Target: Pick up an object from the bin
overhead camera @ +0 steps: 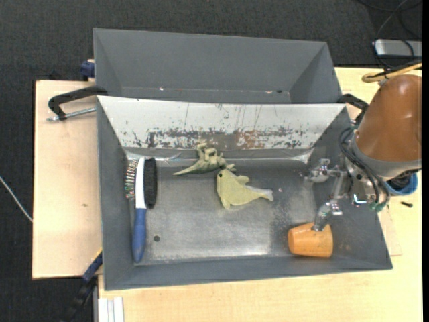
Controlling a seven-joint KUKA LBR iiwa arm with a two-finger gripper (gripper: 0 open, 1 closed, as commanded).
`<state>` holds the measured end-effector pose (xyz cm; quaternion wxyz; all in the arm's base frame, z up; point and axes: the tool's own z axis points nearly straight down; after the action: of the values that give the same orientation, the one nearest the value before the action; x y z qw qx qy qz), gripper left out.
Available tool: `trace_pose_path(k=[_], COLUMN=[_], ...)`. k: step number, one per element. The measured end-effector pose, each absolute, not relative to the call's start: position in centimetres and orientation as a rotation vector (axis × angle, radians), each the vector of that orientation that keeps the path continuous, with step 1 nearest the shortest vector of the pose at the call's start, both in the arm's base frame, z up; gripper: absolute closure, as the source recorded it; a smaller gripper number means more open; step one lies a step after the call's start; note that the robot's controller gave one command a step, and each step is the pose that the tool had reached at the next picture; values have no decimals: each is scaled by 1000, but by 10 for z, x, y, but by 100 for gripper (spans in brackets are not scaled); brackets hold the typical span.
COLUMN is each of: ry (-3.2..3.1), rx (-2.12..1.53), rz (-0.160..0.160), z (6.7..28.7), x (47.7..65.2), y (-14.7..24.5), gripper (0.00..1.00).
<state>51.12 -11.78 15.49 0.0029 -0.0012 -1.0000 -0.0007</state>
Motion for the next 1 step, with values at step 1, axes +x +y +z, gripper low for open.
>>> trace_pose_path(k=[1], ry=[-3168], rx=[124], rz=[2], z=[121], x=[511], y=[-124], gripper=[0])
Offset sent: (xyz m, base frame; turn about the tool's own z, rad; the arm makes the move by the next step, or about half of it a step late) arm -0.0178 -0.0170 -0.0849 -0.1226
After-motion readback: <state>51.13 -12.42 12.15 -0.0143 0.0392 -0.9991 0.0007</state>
